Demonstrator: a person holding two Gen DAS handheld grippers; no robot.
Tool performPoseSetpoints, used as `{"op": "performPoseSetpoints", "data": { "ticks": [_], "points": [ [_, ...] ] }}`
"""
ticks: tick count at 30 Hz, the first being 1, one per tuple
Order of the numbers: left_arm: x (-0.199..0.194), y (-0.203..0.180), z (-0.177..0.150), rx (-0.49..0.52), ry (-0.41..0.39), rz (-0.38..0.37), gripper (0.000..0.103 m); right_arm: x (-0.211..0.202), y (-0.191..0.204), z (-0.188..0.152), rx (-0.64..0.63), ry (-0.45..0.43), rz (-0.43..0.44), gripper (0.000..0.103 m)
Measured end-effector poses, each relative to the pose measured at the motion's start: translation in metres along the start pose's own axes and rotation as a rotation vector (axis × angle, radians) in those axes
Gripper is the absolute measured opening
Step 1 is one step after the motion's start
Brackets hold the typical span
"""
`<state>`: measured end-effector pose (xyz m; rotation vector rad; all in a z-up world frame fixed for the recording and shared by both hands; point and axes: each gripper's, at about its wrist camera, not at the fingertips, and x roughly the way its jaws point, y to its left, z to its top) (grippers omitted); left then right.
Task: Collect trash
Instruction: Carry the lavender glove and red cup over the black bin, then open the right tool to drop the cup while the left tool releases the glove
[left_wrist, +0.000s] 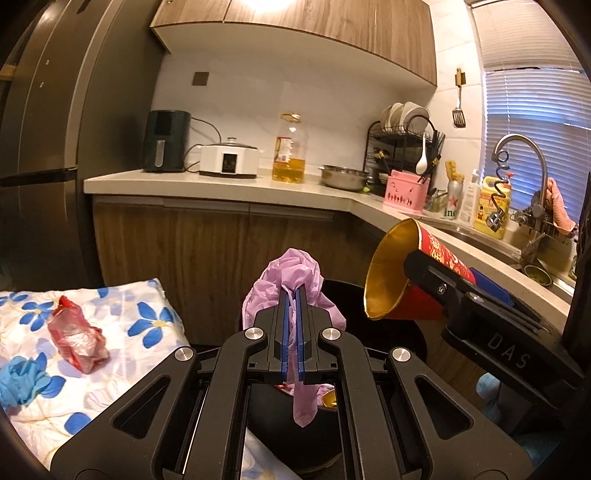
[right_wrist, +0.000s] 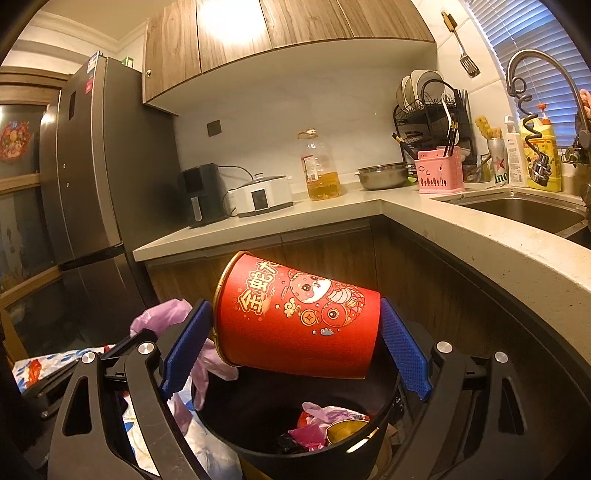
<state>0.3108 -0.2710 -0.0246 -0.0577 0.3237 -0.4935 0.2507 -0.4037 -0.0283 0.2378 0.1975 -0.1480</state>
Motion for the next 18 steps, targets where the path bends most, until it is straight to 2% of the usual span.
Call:
{"op": "performPoseSetpoints", "data": {
  "ticks": [10,13,18],
  "points": [
    [0.022,-0.002,-0.009,-0.003,0.042,-0.040,0.003,0.009,-0.002,-0.001,0.005,0.010,0.006,0.086],
    [0.027,-0.003,-0.010,-0.008,0.052,-0.048,0.003,0.012,-0.002,-0.001,0.001,0.017,0.005,0.077],
    [0.038,-0.005,-0.013,-0.004,0.084,-0.057,0.003,0.024,-0.006,-0.006,-0.002,0.051,-0.022,0.076]
  ]
}}
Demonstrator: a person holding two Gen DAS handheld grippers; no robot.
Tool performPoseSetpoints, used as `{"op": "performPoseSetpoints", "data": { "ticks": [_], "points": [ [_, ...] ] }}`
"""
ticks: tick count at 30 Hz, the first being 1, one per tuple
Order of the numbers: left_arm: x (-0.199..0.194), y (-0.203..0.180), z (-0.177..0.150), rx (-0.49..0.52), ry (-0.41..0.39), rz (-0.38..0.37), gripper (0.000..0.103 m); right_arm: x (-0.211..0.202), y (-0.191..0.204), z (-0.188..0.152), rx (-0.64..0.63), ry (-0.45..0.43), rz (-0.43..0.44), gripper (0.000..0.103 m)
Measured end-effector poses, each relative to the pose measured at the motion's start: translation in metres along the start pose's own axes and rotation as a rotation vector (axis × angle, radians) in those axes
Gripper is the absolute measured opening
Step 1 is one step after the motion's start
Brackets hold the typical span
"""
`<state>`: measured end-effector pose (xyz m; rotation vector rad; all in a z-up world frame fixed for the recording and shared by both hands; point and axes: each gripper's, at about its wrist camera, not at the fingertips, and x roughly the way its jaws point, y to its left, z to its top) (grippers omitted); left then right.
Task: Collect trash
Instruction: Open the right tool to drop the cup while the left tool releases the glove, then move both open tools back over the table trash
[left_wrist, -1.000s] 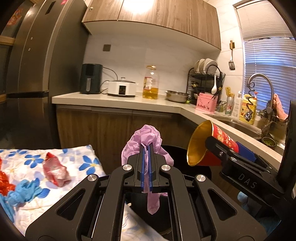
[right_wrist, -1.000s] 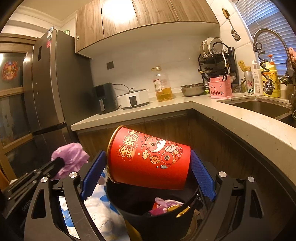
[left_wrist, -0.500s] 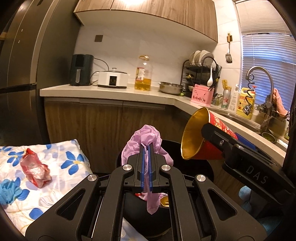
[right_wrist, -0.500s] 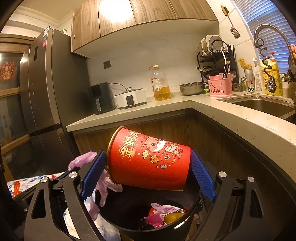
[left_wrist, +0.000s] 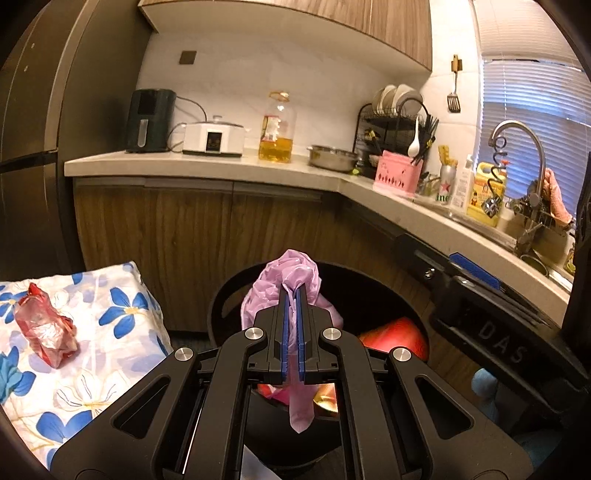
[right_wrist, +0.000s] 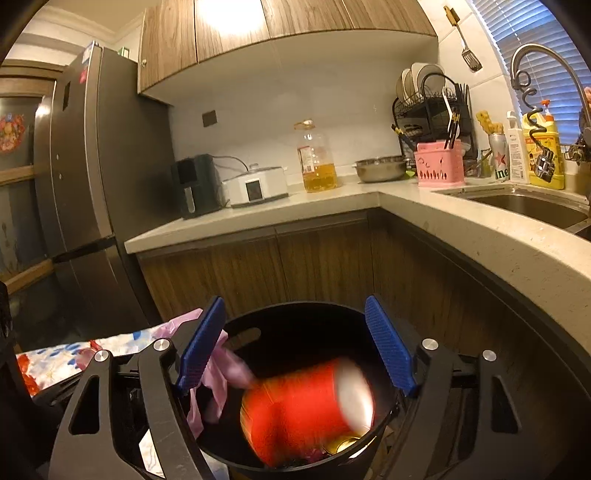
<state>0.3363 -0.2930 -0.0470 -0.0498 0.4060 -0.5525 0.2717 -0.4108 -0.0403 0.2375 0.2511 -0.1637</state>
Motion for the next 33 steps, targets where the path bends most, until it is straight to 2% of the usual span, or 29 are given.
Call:
{"op": "performPoseSetpoints", "data": {
  "ticks": [2,3,7,9,14,21,26,33],
  "points": [
    [0.004,-0.002,-0.001,0.012,0.017,0.003,0.005,-0.001,-0.004,-0.002,0.020,0.000,0.000,0.076],
    [0.004,-0.003,-0.002,0.016,0.019,0.008,0.009,-0.002,-0.006,-0.003,0.026,-0.001,-0.002,0.076],
    [0.002,0.002,-0.003,-0.005,0.010,0.000,0.045,-0.006,-0.012,-0.002,0.048,-0.005,-0.010,0.077],
    [0.000,0.003,-0.003,-0.013,0.003,0.004,0.054,-0.008,-0.014,-0.002,0.056,-0.004,-0.014,0.078],
    [-0.010,0.012,-0.004,-0.049,0.000,0.013,0.064,-0.014,-0.015,-0.003,0.064,0.001,-0.017,0.079],
    [-0.044,0.025,-0.013,-0.058,-0.011,0.076,0.078,-0.028,-0.002,-0.008,0.044,0.000,0.001,0.083],
    [-0.083,0.040,-0.026,-0.040,-0.039,0.219,0.083,-0.044,0.012,-0.016,0.031,-0.008,0.029,0.088],
    [-0.147,0.082,-0.045,-0.073,-0.102,0.439,0.085,-0.058,0.044,-0.033,0.012,0.014,0.085,0.089]
  ]
}}
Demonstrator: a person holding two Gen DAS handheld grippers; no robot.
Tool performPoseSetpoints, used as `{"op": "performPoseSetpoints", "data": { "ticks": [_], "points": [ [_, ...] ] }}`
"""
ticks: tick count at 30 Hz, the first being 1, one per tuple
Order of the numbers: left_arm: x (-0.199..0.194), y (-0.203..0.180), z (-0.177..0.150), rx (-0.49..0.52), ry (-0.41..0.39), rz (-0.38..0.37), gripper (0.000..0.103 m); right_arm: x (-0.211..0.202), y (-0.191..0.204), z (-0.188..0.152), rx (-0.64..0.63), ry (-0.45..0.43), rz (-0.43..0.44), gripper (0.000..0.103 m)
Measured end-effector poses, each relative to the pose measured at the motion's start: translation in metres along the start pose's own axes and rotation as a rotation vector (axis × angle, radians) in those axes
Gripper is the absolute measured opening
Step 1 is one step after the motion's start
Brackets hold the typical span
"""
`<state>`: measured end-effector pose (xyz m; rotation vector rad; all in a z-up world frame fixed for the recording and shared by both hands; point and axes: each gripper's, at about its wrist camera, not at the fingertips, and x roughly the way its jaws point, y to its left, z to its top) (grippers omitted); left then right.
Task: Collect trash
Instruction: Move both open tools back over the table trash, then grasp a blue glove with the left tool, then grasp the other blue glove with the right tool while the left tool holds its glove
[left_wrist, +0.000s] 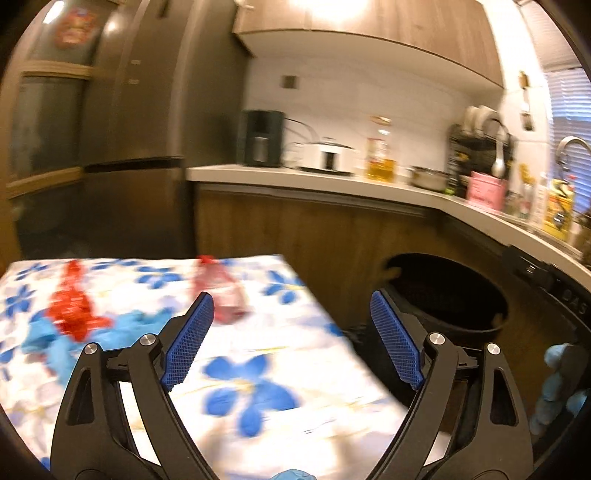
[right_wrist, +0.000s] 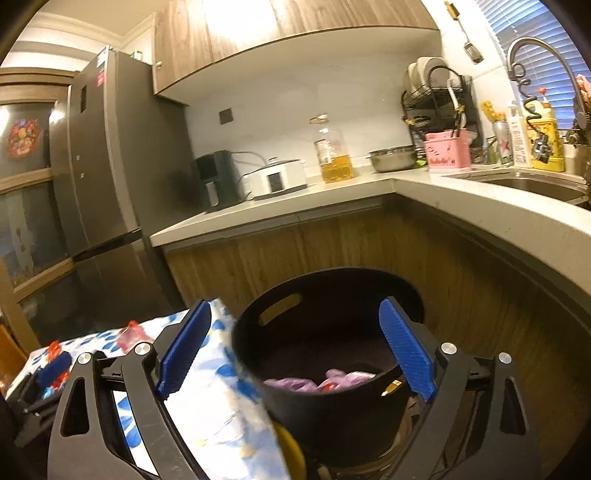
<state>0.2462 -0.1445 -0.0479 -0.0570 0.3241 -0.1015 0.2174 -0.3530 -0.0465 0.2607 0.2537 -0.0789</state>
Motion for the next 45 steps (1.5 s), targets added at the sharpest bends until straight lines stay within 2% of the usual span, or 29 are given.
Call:
{"op": "performPoseSetpoints", "data": {
  "ticks": [7,13,17,22,26,28,29,34,37,42,45],
  "points": [
    [-0.029,0.078,-0.009,-0.073,-0.024,0.224,0.085,-0.006,0.039,-0.015,-0.010,0.028,0.082,0.090],
    [-0.039,0.131,-0.018,-0.124,-0.014,0.359,0.085,-0.009,0.080,-0.028,-0.031,0.037,0.147,0.090],
    [-0.030,0.147,-0.027,-0.108,0.003,0.433,0.083,-0.007,0.106,-0.034,-0.040,0.051,0.190,0.089],
    [-0.010,0.164,-0.037,-0.160,0.117,0.413,0.056,-0.004,0.132,-0.038,-0.073,0.053,0.230,0.089],
    [0.005,0.176,-0.046,-0.214,0.190,0.389,0.041,-0.001,0.150,-0.043,-0.101,0.063,0.254,0.089],
    [0.010,0.181,-0.050,-0.244,0.218,0.375,0.017,0.001,0.157,-0.045,-0.110,0.072,0.263,0.089],
    [0.009,0.187,-0.051,-0.272,0.222,0.357,0.013,0.002,0.160,-0.046,-0.116,0.075,0.268,0.089],
    [-0.004,0.192,-0.053,-0.319,0.200,0.278,0.004,0.009,0.178,-0.055,-0.143,0.103,0.288,0.089],
    [-0.030,0.193,-0.050,-0.310,0.149,0.238,0.003,0.015,0.192,-0.065,-0.163,0.126,0.303,0.089],
    [-0.067,0.203,-0.044,-0.300,0.087,0.233,0.003,0.030,0.223,-0.088,-0.187,0.179,0.336,0.089],
    [-0.085,0.213,-0.042,-0.303,0.062,0.247,0.003,0.039,0.242,-0.100,-0.206,0.205,0.346,0.085]
  ]
}}
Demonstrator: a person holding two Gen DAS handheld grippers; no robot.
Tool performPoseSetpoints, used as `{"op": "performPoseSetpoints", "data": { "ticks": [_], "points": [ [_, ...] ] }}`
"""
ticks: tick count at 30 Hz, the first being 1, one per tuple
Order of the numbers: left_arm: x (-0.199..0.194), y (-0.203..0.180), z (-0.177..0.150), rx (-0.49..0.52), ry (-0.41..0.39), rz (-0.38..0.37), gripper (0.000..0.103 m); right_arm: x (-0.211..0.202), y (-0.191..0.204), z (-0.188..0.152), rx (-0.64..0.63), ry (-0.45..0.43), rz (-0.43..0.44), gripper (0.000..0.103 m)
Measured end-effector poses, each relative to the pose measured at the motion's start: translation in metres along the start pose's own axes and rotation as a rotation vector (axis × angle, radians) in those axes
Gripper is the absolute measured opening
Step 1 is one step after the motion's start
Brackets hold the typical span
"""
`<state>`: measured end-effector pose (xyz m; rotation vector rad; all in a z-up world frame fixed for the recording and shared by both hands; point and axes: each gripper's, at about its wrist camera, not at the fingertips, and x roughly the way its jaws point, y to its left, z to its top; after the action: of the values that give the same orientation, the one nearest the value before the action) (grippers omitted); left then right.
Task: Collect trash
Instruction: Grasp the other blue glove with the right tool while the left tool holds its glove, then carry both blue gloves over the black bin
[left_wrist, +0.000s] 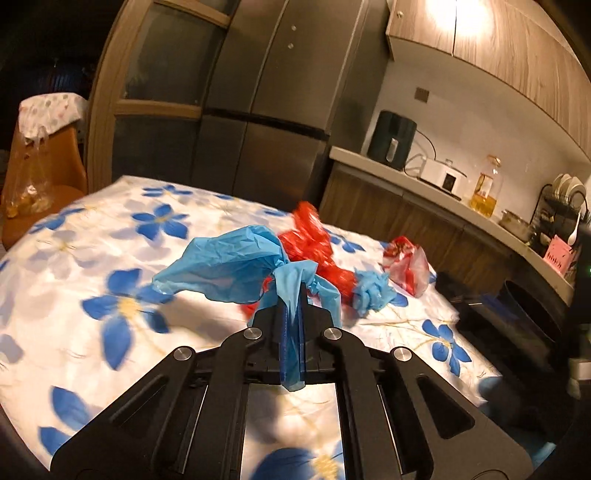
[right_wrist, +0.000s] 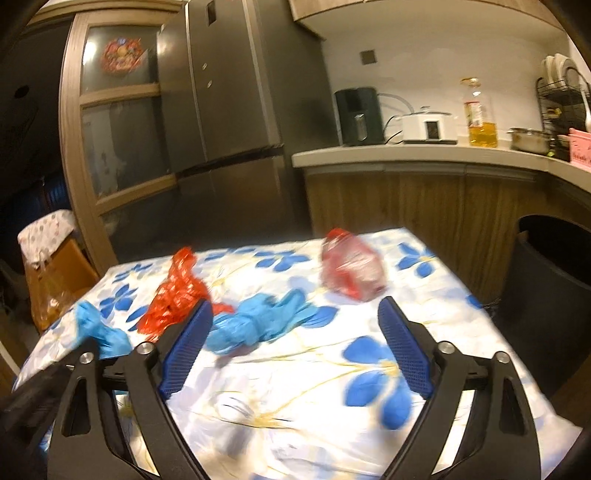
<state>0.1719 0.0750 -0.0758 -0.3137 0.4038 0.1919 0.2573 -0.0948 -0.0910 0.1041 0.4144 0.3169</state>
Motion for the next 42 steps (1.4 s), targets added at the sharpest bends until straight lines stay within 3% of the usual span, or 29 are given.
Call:
{"op": "performPoseSetpoints", "data": {
  "ticks": [6,12,18,20,23,32,42],
  "points": [
    [-0.014,0.021,0.010,-0.027,-0.027,0.006,0.003,0.033,0.024,-0.003,0.004,0.056,0.021,0.081],
    [-0.013,0.031,0.013,-0.032,-0.024,0.013,0.003,0.058,0.032,-0.010,-0.009,0.123,0.008,0.066],
    [-0.016,0.038,0.017,-0.042,-0.029,0.024,0.003,0.067,0.027,-0.014,0.021,0.169,0.011,0.036],
    [-0.018,0.038,0.018,-0.040,-0.033,0.025,0.003,0.068,0.024,-0.013,0.040,0.178,0.020,0.020],
    [-0.022,0.036,0.020,-0.034,-0.040,0.024,0.003,0.068,0.018,-0.014,0.065,0.199,0.033,0.010],
    [-0.034,0.023,0.020,-0.002,-0.050,0.017,0.003,0.018,0.000,0.002,0.034,0.091,0.018,0.005],
    [-0.037,-0.021,0.011,0.058,-0.025,-0.039,0.003,-0.049,-0.046,0.022,0.054,-0.021,-0.018,0.005]
  ]
}}
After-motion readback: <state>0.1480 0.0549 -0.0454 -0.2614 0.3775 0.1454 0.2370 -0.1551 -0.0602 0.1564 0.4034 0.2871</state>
